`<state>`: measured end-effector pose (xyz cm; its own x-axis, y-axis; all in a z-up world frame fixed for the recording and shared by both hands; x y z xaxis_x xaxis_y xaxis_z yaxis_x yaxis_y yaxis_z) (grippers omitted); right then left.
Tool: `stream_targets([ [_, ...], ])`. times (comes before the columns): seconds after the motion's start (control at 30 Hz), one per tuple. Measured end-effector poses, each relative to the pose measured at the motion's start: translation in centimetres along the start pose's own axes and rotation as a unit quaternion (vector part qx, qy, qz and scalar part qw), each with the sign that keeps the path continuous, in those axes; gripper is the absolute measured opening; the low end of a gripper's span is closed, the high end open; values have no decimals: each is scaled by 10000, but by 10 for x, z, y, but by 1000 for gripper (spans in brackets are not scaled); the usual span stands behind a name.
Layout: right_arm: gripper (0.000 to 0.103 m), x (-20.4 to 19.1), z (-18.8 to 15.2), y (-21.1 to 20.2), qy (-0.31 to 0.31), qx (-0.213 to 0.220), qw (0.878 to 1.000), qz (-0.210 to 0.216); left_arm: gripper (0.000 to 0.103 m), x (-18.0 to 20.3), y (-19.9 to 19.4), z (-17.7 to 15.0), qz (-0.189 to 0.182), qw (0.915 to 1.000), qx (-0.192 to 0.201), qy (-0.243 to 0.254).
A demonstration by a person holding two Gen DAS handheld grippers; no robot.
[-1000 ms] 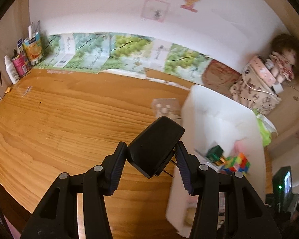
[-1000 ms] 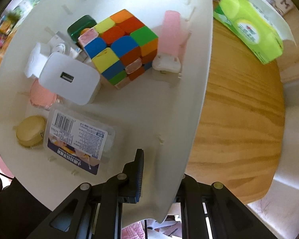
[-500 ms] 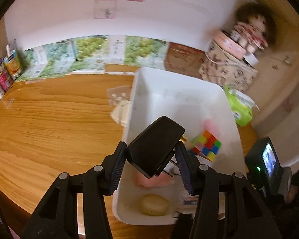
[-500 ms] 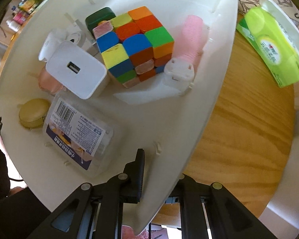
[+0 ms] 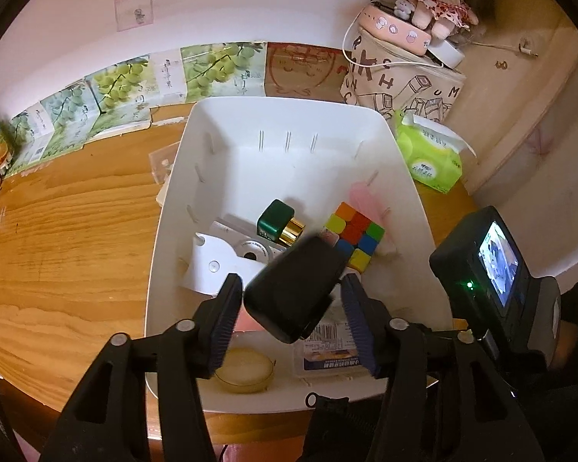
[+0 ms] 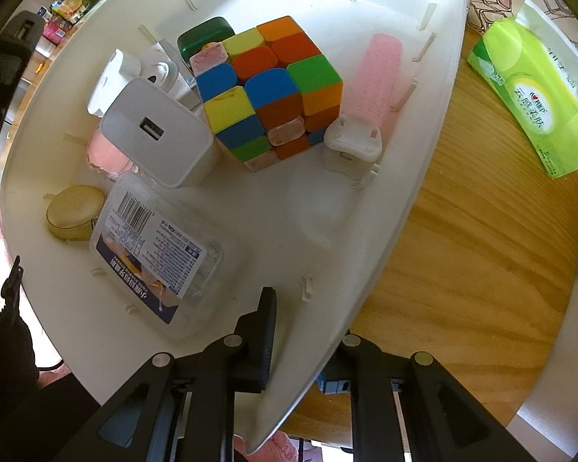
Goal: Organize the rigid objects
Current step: 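Open the left gripper to drop the adapter into the tray, then move the left gripper toward the beige cardboard pieces on the table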
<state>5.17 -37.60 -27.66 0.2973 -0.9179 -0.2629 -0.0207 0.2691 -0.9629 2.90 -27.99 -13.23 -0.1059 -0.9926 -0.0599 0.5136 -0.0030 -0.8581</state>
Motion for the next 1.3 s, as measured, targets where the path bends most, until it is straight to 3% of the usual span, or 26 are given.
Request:
stream_targets([
  [0.07, 17, 0, 0, 0, 24, 11, 10000, -3, 76, -3, -3, 2, 15, 10000, 82, -23],
  [0.43, 14, -1, 1, -2, 282, 20, 9994, -195, 77, -43, 5, 11, -17, 9996, -8, -290],
  [0.73, 11, 5, 3, -6, 938, 111, 9948, -369, 77, -89, 8, 26, 29, 9997, 40, -235],
  [1.3, 11, 25, -9, -24, 2370, 576, 9671, -719, 77, -159, 42, 52, -13, 9995, -44, 300],
])
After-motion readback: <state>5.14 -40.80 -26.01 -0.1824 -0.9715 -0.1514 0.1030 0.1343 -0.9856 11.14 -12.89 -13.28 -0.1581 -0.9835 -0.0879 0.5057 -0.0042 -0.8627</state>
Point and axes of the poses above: each gripper's, at about its wrist camera, not at the fingertips, and y roughly the way its jaws point, x to its right, z to its top, the point moved 5 cm from there along y, roughly the way its jaws point, and after that the axes turned 13 degrees about z, right-handed, at the moved point
